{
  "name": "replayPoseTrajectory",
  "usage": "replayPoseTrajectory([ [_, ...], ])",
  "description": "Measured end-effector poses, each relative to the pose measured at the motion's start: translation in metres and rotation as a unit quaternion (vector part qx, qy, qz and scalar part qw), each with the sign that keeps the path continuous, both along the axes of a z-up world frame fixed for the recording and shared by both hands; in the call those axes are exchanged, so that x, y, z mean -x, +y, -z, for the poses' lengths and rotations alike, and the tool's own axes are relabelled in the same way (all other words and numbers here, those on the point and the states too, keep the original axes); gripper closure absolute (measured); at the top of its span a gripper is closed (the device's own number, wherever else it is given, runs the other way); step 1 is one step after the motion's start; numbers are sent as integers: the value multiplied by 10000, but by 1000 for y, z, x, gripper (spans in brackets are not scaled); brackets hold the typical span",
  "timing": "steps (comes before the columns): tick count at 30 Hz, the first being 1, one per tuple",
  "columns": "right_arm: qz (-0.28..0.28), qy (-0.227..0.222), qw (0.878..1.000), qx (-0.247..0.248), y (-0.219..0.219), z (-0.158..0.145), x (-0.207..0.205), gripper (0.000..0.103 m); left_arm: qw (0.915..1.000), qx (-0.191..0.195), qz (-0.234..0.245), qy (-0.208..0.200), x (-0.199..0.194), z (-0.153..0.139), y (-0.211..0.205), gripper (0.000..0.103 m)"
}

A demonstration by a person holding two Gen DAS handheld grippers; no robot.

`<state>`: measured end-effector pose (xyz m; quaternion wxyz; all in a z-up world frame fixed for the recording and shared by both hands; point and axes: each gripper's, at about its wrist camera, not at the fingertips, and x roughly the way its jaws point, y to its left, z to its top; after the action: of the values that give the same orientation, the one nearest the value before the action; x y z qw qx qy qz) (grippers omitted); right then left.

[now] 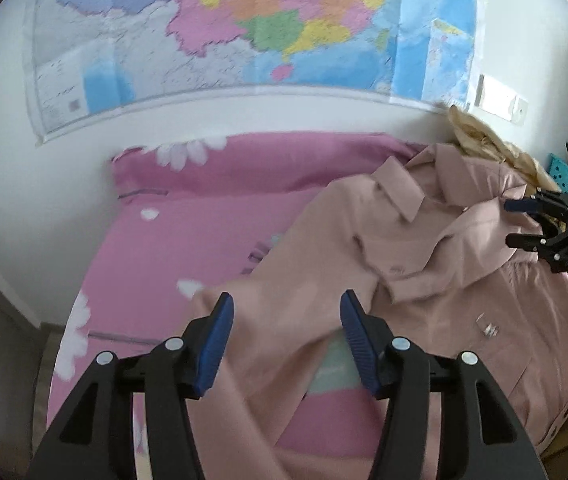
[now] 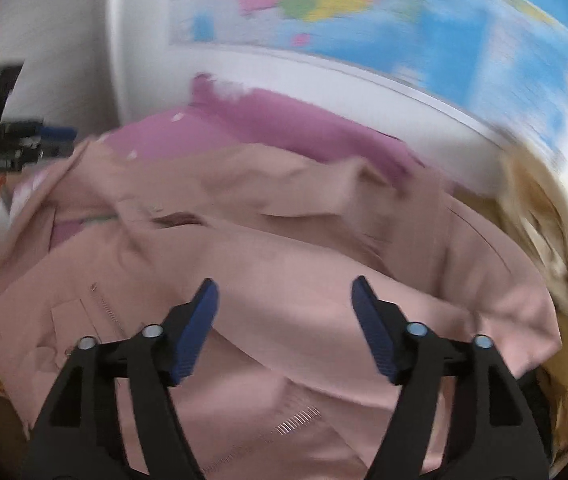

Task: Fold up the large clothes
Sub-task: 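Grasp the jacket sleeve with the left tool and fold it across the body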

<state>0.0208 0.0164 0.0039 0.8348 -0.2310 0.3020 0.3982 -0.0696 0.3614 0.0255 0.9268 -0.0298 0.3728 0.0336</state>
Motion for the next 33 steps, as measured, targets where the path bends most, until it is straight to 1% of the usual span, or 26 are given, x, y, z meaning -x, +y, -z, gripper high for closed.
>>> replayPoseTrajectory([
  [1,-62,-8,9999,127,15,6,-1,33,10000,-1,-39,31,4,2,3,49],
  [3,-126,15,9996,267,31,14,-4,36,9997,80,-188,96,12,10,12,48],
  [4,-106,-10,9990,431,42,21,-10,44,9996,129,-243,102,15,13,16,48],
  [5,-82,6,9985,534,48,26,-15,56,9994,154,-289,138,18,17,19,48],
  [6,-30,-22,9977,670,55,31,-21,64,9990,128,-373,218,20,21,22,48],
  [7,49,-40,9973,732,58,34,-25,88,9986,95,-432,303,21,27,24,48],
  [8,204,35,9972,713,58,34,-34,101,9982,53,-455,380,22,31,25,48],
  [9,354,100,9975,599,54,33,-42,102,9979,8,-470,443,23,35,25,48],
  [11,741,163,9965,339,42,26,-58,102,9969,-108,-487,611,23,43,26,49],
  [12,861,209,9958,243,39,24,-65,102,9963,-155,-511,669,23,47,27,52],
  [13,978,330,9945,161,34,22,-71,102,9956,-199,-547,740,22,51,29,65],
  [14,989,404,9942,152,32,21,-74,102,9948,-201,-584,810,21,54,32,84],
  [16,892,482,9947,169,32,21,-72,101,9938,-8,-673,885,21,59,44,96],
  [17,817,482,9953,170,33,21,-66,96,9936,11,-727,864,23,58,48,98],
  [18,722,514,9959,163,35,20,-62,92,9937,-16,-799,785,25,55,52,98],
  [19,568,545,9968,122,39,20,-56,81,9938,-59,-869,697,28,50,55,99],
  [20,482,544,9973,86,42,20,-53,72,9938,-72,-935,592,31,43,58,99],
  [22,290,555,9980,11,50,16,-43,68,9934,-157,-1114,227,39,17,69,99],
  [24,163,639,9978,-118,55,13,-36,65,9930,-224,-1156,-131,46,-9,75,99],
  [25,97,694,9973,-200,58,11,-33,62,9921,-310,-1193,-235,49,-20,78,98],
  [26,-3,758,9967,-304,61,8,-29,60,9921,-347,-1177,-252,48,-25,79,93],
  [27,-104,807,9960,-373,64,6,-24,59,9934,-359,-1061,-231,49,-27,81,90],
  [29,-340,837,9949,-438,72,3,-11,54,9924,-488,-1124,-137,49,-23,82,79],
  [30,-473,837,9944,-439,76,3,-4,53,9926,-433,-1136,-42,50,-17,84,76],
  [32,-727,850,9929,-401,84,2,10,45,9947,-240,-996,54,54,-6,83,66],
  [33,-876,869,9916,-393,88,2,18,45,9955,-151,-933,115,58,3,81,63],
])
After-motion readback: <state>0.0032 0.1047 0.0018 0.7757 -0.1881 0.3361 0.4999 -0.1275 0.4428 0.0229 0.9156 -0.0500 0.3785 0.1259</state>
